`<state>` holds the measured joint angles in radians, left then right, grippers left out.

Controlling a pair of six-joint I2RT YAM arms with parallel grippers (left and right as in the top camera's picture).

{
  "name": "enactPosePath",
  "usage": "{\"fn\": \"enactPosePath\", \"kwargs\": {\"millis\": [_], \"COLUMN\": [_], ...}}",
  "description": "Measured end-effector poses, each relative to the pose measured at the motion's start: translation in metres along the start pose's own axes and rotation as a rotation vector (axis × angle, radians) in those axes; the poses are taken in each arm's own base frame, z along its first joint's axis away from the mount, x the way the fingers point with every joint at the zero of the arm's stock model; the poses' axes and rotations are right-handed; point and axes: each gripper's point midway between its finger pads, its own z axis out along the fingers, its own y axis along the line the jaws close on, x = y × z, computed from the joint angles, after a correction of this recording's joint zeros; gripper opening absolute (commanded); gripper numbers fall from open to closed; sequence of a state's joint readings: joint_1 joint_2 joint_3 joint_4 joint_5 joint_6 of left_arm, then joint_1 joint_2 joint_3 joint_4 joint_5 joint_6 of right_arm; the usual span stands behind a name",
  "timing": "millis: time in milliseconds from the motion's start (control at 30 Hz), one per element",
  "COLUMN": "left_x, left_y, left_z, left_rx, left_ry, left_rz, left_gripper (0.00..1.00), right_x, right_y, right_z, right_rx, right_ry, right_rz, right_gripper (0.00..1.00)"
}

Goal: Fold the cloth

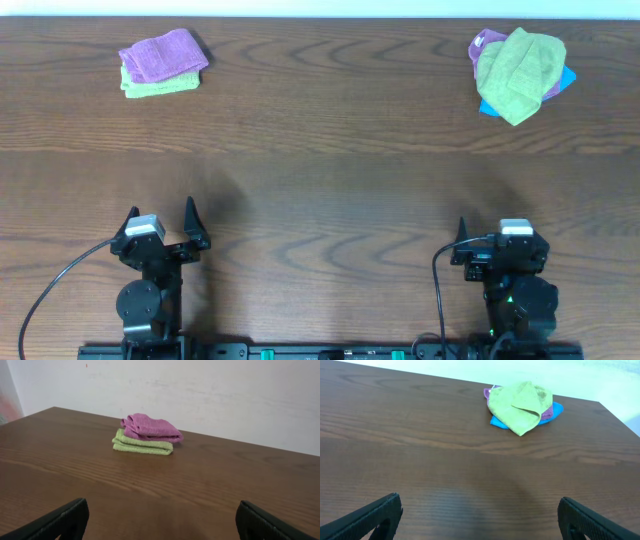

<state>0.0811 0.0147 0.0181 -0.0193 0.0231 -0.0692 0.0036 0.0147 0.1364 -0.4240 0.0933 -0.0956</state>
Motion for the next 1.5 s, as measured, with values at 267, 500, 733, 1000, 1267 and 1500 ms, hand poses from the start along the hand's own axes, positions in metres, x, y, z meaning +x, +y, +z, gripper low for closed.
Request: {"fn": "enactPosePath", "kwargs": {"millis": [267,500,733,1000,1267,1500], "left_x": [0.000,0.000,0.000,0.000,-0.001,-0.001], "left_y": [0.000,0.000,0.000,0.000,0.000,0.000], "left_z": [0.000,0.000,0.000,0.000,0.000,0.000], "left_rx": [0.000,0.000,0.000,0.000,0.001,0.001], "left_ry": [0.000,0.000,0.000,0.000,-0.003,-0.002], "left_rz": [0.000,0.000,0.000,0.000,0.000,0.000], "left_gripper": [0.95,0.95,0.95,0.95,0.95,0.95], "right_x": [-0.014,-0.084,-0.128,-0.157,-0.201,-0.177], "right_y": [0.001,0.028,0.052,0.040,0.027,0.006], "right_z": [0.000,-0.017,-0.048,-0.038,0.082,0.200], "right_rx": [-0.007,-0.184,-0.346,-0.320,-0.288,-0.239], "right_ry": [-0.057,-0.364,-0.586,-0.626,-0.286,0.012], "right_rz": [0.005,-0.005,-0.036,0.083,0.157,0.188], "right_gripper": [0.99,0.99,0.99,0.99,0.99,0.99]}}
